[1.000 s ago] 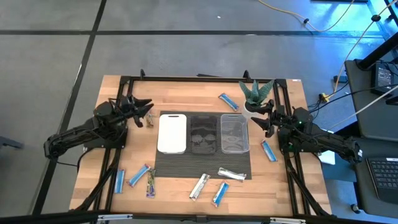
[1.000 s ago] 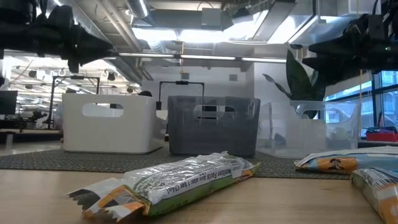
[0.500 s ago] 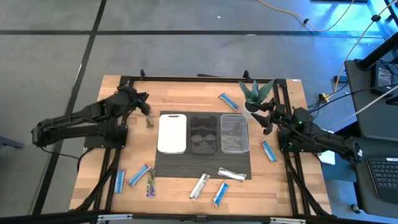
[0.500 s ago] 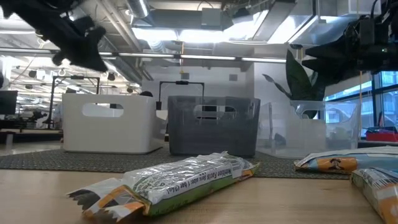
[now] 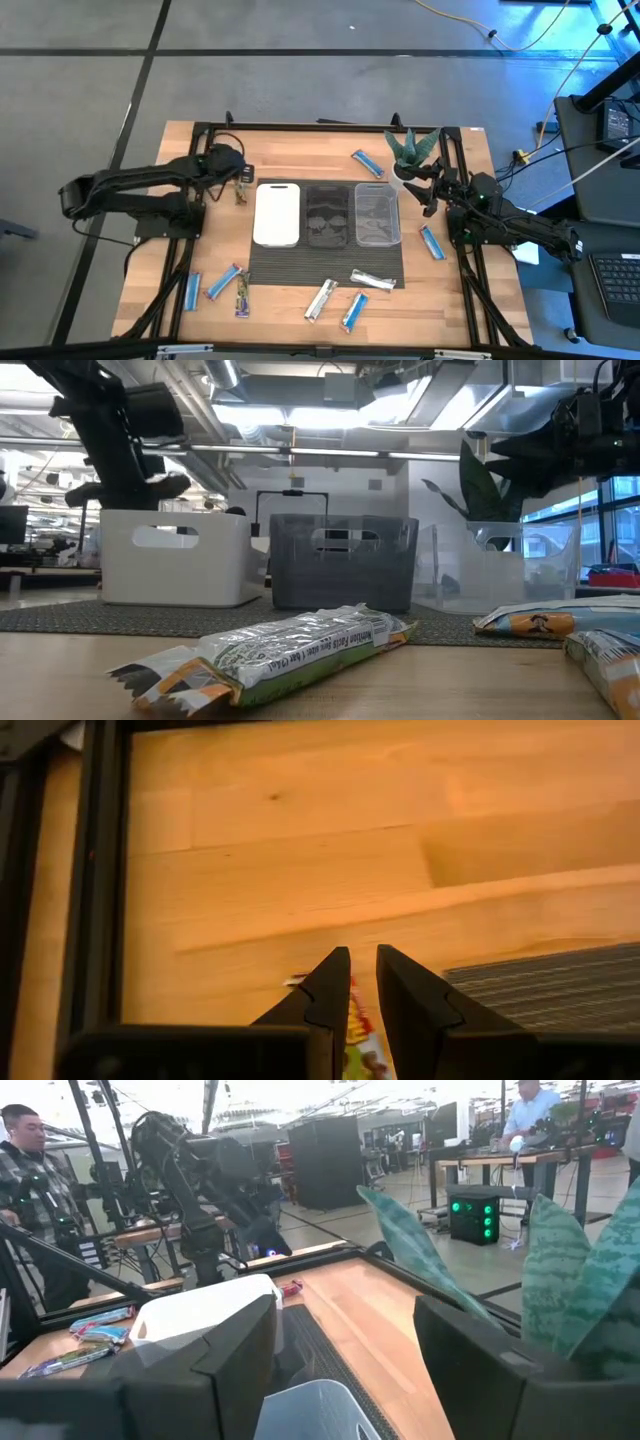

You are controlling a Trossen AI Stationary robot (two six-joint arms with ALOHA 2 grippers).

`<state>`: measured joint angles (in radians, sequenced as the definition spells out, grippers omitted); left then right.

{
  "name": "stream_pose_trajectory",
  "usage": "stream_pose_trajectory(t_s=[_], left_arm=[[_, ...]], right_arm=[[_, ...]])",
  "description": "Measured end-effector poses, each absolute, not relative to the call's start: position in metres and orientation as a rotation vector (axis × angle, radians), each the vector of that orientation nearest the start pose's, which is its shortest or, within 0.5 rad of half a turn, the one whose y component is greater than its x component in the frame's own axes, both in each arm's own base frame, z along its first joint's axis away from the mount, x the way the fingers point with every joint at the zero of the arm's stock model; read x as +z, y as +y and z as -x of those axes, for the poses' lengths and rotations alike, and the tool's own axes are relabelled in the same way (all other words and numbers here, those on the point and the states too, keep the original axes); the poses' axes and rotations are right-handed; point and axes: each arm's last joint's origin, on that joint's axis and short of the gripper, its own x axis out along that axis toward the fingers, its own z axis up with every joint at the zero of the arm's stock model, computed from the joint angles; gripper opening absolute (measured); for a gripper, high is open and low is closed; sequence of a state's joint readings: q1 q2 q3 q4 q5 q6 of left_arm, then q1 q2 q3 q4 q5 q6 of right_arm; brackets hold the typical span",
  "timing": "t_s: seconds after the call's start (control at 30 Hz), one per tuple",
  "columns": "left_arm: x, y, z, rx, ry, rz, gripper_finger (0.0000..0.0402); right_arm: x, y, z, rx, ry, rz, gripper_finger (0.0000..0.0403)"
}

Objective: Pick and place Granola Bars by type
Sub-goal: Put the red granola bar into the white bin

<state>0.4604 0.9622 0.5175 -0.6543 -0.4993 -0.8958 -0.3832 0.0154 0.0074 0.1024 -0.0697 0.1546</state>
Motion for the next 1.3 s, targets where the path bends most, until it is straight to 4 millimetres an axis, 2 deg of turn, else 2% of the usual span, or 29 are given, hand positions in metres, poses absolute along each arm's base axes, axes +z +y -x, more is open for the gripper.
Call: stream_pose_trajectory(t_s=[0.17, 0.3, 0.67, 0.8, 1.03, 1.3], left_arm=[[0.177, 0.089, -0.137, 1.351, 0.727, 0.709, 0.0054], [0.174, 0.092, -0.138, 1.366, 0.747, 0.709, 0.0075], [0.173, 0.091, -0.139, 1.299, 0.791, 0.724, 0.0194], [0.173, 0.091, -0.14, 1.326, 0.75, 0.776, 0.0223], [0.171, 0.089, -0.142, 1.348, 0.694, 0.913, 0.0232], [0.154, 0.09, -0.148, 1.396, 0.786, 0.936, 0.0224]], right_arm=[[0.174, -0.035, -0.091, -0.306, -0.114, -0.132, 0.0241], [0.174, -0.035, -0.091, -0.306, -0.112, -0.132, 0.0241], [0.174, -0.035, -0.091, -0.306, -0.104, -0.133, 0.0241], [0.173, -0.035, -0.092, -0.307, -0.095, -0.135, 0.0241], [0.173, -0.035, -0.092, -0.307, -0.096, -0.135, 0.0241], [0.173, -0.035, -0.092, -0.307, -0.094, -0.135, 0.0241]])
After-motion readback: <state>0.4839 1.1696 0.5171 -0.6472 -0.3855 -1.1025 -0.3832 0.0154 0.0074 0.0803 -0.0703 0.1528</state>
